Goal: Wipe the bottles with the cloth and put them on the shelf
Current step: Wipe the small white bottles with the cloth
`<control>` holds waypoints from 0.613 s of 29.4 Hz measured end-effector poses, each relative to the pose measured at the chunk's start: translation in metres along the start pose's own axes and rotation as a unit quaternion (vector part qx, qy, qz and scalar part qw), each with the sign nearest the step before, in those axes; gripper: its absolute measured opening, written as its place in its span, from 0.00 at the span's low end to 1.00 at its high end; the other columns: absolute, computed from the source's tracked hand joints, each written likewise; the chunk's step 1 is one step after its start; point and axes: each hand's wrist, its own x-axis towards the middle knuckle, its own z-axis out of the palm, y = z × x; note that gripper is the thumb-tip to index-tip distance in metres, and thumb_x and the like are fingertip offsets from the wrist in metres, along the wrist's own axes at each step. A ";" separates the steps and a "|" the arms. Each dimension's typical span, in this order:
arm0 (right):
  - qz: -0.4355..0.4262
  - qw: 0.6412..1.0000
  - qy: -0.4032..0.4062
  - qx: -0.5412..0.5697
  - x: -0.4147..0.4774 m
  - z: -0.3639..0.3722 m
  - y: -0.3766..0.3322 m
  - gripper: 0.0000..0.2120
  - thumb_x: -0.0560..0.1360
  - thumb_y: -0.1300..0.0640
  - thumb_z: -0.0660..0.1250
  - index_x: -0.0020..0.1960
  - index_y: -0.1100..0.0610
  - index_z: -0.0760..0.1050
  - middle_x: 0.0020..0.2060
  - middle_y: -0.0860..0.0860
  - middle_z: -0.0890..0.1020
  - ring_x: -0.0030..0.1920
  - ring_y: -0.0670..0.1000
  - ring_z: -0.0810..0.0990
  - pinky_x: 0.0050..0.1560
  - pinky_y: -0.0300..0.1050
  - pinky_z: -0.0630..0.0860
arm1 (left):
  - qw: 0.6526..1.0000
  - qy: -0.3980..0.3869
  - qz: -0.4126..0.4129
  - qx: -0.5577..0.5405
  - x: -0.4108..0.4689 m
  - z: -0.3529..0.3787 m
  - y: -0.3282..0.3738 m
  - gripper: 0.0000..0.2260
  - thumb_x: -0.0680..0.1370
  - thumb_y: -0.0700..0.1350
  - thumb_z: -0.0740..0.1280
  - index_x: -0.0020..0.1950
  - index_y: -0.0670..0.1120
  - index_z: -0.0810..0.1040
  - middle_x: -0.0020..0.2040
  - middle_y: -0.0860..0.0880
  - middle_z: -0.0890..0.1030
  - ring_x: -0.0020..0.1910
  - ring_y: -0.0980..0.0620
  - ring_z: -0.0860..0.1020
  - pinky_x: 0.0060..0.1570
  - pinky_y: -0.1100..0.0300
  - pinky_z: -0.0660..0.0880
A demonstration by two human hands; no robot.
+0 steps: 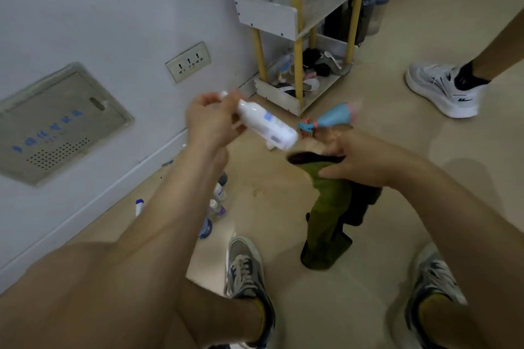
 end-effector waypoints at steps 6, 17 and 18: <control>0.013 0.827 0.139 0.545 -0.012 0.000 -0.011 0.09 0.79 0.60 0.66 0.55 0.62 0.81 0.44 0.57 0.86 0.46 0.54 0.86 0.42 0.42 0.82 | 0.986 0.019 0.119 0.117 -0.004 -0.007 0.006 0.08 0.76 0.44 0.72 0.50 0.48 0.73 0.47 0.44 0.85 0.46 0.47 0.85 0.42 0.49 0.83; -0.111 0.918 0.325 0.196 0.007 0.051 -0.027 0.13 0.84 0.50 0.55 0.49 0.51 0.77 0.37 0.42 0.74 0.44 0.51 0.75 0.45 0.47 0.71 | 0.973 -0.056 0.136 0.180 -0.062 0.025 -0.008 0.03 0.77 0.44 0.71 0.44 0.48 0.78 0.42 0.46 0.83 0.39 0.50 0.84 0.36 0.56 0.83; -0.081 0.919 0.291 0.252 0.006 0.049 -0.029 0.14 0.84 0.50 0.54 0.47 0.52 0.75 0.37 0.44 0.73 0.42 0.49 0.75 0.45 0.46 0.72 | 0.972 -0.068 0.146 0.174 -0.063 0.026 -0.007 0.04 0.77 0.43 0.70 0.44 0.49 0.78 0.44 0.46 0.84 0.40 0.50 0.84 0.38 0.55 0.83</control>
